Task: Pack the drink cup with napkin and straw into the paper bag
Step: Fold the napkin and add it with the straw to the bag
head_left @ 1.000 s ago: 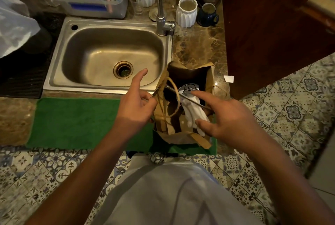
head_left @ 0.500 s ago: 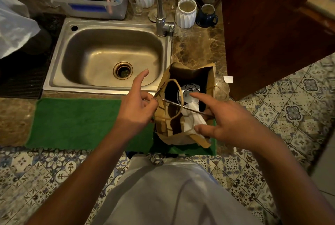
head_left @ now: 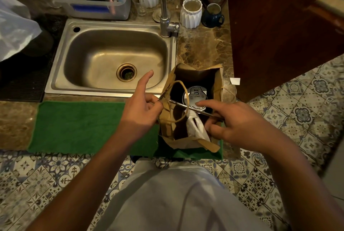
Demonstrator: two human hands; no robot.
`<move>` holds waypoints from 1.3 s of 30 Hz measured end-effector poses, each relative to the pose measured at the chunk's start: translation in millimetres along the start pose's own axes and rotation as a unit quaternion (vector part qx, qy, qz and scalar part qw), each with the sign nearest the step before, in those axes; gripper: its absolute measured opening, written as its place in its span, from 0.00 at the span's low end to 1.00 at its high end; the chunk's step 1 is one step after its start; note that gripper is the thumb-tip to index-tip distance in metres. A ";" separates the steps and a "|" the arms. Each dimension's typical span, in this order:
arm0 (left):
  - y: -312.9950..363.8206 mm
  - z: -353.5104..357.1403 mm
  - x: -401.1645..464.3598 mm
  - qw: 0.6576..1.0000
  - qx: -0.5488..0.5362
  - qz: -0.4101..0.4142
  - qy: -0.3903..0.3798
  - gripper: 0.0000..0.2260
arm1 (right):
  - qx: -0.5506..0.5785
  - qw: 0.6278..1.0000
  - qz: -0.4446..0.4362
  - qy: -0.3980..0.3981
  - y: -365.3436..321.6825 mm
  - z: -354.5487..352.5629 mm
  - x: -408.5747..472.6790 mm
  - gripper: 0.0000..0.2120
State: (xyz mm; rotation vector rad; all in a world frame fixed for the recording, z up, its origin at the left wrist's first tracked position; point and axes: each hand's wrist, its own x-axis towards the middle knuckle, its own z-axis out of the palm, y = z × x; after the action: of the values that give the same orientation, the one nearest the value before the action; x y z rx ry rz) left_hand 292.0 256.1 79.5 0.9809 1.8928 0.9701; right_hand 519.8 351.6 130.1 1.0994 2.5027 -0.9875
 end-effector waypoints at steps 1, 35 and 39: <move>-0.6 0.3 0.6 1.000 -0.002 0.003 0.001 0.36 | 0.008 1.000 -0.003 0.009 1.4 0.1 0.0 0.29; -0.9 9.9 9.1 0.996 -0.073 -0.021 -0.039 0.36 | 0.350 0.862 0.012 0.366 2.4 -71.7 -19.3 0.21; -0.8 9.9 10.0 0.996 -0.076 -0.023 -0.042 0.36 | 0.293 0.890 -0.064 0.343 -11.3 -60.2 -1.3 0.15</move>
State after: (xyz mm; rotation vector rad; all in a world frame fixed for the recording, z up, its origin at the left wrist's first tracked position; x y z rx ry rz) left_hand 296.4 267.1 72.0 0.8715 1.7378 1.0148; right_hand 515.7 385.4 181.2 1.7199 2.9105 -1.7198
